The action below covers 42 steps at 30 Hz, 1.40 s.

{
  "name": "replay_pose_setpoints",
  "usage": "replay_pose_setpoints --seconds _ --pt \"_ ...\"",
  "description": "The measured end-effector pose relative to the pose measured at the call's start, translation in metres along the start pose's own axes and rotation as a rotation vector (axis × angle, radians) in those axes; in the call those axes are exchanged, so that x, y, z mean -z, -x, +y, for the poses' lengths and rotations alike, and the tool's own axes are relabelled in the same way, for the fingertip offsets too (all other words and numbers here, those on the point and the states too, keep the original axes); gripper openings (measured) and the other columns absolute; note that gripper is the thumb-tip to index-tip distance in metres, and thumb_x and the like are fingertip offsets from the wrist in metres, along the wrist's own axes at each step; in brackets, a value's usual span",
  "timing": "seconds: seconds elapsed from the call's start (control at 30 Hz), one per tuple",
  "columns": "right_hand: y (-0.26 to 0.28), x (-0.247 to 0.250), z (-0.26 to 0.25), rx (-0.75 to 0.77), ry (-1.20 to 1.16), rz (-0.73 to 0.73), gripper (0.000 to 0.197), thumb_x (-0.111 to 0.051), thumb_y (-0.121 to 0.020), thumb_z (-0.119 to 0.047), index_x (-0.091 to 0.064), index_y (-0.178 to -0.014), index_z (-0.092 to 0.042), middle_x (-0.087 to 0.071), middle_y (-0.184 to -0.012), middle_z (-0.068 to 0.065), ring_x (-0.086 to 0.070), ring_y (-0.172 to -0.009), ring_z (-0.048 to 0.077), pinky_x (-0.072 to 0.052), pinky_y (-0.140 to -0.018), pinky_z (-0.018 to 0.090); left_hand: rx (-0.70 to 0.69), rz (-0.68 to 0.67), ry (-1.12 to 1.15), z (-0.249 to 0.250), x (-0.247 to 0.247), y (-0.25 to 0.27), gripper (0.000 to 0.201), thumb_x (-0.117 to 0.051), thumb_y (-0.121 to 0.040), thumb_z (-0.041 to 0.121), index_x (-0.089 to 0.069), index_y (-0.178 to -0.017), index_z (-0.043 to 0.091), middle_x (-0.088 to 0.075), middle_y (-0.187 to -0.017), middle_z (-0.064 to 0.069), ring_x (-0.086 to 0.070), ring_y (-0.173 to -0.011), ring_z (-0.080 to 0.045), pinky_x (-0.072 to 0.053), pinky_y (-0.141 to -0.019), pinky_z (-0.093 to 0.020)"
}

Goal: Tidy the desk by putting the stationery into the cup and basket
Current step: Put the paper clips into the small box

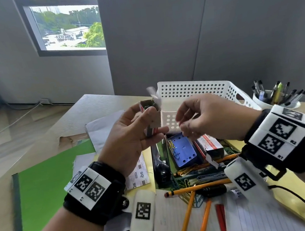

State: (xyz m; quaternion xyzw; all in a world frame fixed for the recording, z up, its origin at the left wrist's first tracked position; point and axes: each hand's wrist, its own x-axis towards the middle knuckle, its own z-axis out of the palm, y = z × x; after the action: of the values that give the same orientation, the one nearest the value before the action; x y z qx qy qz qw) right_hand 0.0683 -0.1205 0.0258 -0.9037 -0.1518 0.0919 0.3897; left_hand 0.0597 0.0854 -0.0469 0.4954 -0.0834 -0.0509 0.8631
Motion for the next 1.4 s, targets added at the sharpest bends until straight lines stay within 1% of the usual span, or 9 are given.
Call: replay_pose_setpoints --seconds 0.1,0.23,0.4,0.5,0.57,0.73,0.93,1.23,1.4 --pt "-0.013 -0.013 0.002 -0.046 0.332 -0.141 0.014 -0.076 -0.090 -0.018 -0.073 -0.103 -0.021 -0.076 -0.097 -0.001 -0.073 -0.081 0.015 -0.063 -0.077 0.030 -0.052 0.044 -0.038 -0.001 -0.001 -0.001 0.045 -0.079 -0.074 0.035 -0.070 -0.114 0.018 -0.067 -0.103 -0.010 -0.071 -0.098 -0.045 -0.063 -0.071 -0.035" --pt "-0.030 -0.031 -0.005 -0.063 0.645 -0.237 0.043 -0.081 -0.084 -0.035 -0.069 -0.124 -0.025 -0.071 -0.114 -0.005 -0.066 -0.103 0.017 -0.056 -0.095 0.037 -0.068 0.088 -0.056 -0.001 0.002 -0.001 0.048 -0.079 -0.074 0.038 -0.069 -0.116 0.015 -0.065 -0.097 -0.009 -0.071 -0.093 -0.041 -0.064 -0.069 -0.035" --pt "-0.036 -0.051 -0.008 -0.030 1.000 -0.261 0.049 -0.070 -0.087 -0.056 -0.071 -0.109 -0.012 -0.059 -0.087 -0.001 -0.058 -0.082 0.020 -0.041 -0.060 0.027 -0.049 0.068 -0.087 -0.004 0.003 -0.003 0.048 -0.078 -0.075 0.038 -0.067 -0.117 0.016 -0.071 -0.093 -0.004 -0.071 -0.092 -0.041 -0.063 -0.071 -0.037" --pt "-0.038 -0.056 -0.005 0.008 1.063 -0.256 0.041 -0.065 -0.093 -0.051 -0.069 -0.110 -0.014 -0.058 -0.103 0.002 -0.057 -0.090 0.020 -0.040 -0.068 0.027 -0.045 0.063 -0.106 -0.004 0.004 -0.003 0.047 -0.075 -0.079 0.036 -0.066 -0.120 0.016 -0.072 -0.093 -0.003 -0.073 -0.090 -0.039 -0.063 -0.070 -0.036" --pt "-0.039 -0.058 -0.001 0.031 1.115 -0.276 0.028 -0.059 -0.099 -0.036 -0.068 -0.111 -0.012 -0.061 -0.111 0.003 -0.056 -0.088 0.019 -0.036 -0.059 0.023 -0.042 0.064 -0.114 -0.004 0.004 -0.003 0.048 -0.076 -0.079 0.037 -0.065 -0.121 0.016 -0.072 -0.094 -0.003 -0.073 -0.090 -0.039 -0.063 -0.071 -0.037" --pt "-0.039 -0.055 0.001 0.052 1.131 -0.268 0.020 -0.061 -0.095 -0.028 -0.074 -0.100 -0.015 -0.067 -0.089 0.002 -0.066 -0.082 0.021 -0.035 -0.050 0.021 -0.033 0.073 -0.136 -0.003 0.003 -0.004 0.051 -0.076 -0.078 0.038 -0.065 -0.123 0.016 -0.071 -0.101 -0.008 -0.075 -0.092 -0.039 -0.063 -0.070 -0.035" --pt "-0.035 -0.056 -0.002 0.042 1.046 -0.226 0.017 -0.063 -0.090 -0.021 -0.074 -0.103 -0.022 -0.071 -0.098 0.000 -0.069 -0.086 0.020 -0.053 -0.062 0.026 -0.040 0.071 -0.141 -0.005 0.005 -0.005 0.048 -0.076 -0.080 0.037 -0.066 -0.121 0.016 -0.072 -0.097 -0.003 -0.073 -0.099 -0.047 -0.063 -0.068 -0.034" --pt "-0.034 -0.055 -0.005 0.049 0.910 -0.286 0.020 -0.060 -0.090 -0.009 -0.072 -0.099 -0.020 -0.065 -0.096 -0.004 -0.063 -0.088 0.019 -0.050 -0.070 0.025 -0.069 0.081 -0.133 -0.004 0.006 -0.005 0.046 -0.074 -0.083 0.036 -0.065 -0.122 0.014 -0.072 -0.091 0.000 -0.072 -0.095 -0.045 -0.062 -0.077 -0.043" --pt "-0.031 -0.056 -0.002 0.054 0.834 -0.232 0.020 -0.064 -0.088 -0.009 -0.066 -0.088 -0.028 -0.062 -0.092 -0.010 -0.060 -0.084 0.014 -0.042 -0.057 0.019 -0.064 0.079 -0.129 -0.003 0.005 -0.004 0.045 -0.075 -0.083 0.036 -0.066 -0.121 0.014 -0.072 -0.091 0.001 -0.073 -0.093 -0.041 -0.063 -0.075 -0.041"
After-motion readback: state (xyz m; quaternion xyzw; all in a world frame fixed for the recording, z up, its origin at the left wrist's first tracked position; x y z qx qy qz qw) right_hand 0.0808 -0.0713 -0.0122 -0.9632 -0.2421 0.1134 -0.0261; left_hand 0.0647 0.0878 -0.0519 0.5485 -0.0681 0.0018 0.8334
